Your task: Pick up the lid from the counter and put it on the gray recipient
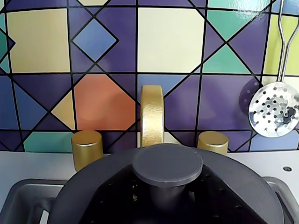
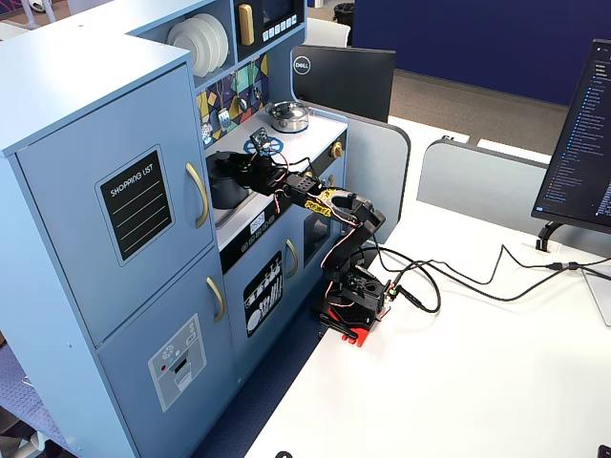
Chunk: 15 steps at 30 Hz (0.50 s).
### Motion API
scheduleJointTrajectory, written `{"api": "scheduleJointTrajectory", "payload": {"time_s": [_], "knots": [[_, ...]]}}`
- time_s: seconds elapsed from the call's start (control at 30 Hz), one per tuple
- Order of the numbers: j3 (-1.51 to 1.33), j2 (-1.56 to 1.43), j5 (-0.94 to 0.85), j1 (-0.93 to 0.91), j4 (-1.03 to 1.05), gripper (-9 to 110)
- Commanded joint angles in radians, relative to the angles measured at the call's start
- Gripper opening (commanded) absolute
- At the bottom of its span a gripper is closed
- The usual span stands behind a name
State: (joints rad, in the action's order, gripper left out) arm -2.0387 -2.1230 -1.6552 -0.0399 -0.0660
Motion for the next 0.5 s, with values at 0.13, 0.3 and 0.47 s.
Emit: {"api": "scheduleJointTrajectory", "payload": {"time_s": [0.13, 0.3, 0.47], "knots": [[0.02, -0.064, 0.04, -0.006, 0.012, 25], [0.092, -0.091, 0.02, -0.003, 0.074, 30], [0.204, -0.175, -0.018, -0.006, 0.265, 27]]}}
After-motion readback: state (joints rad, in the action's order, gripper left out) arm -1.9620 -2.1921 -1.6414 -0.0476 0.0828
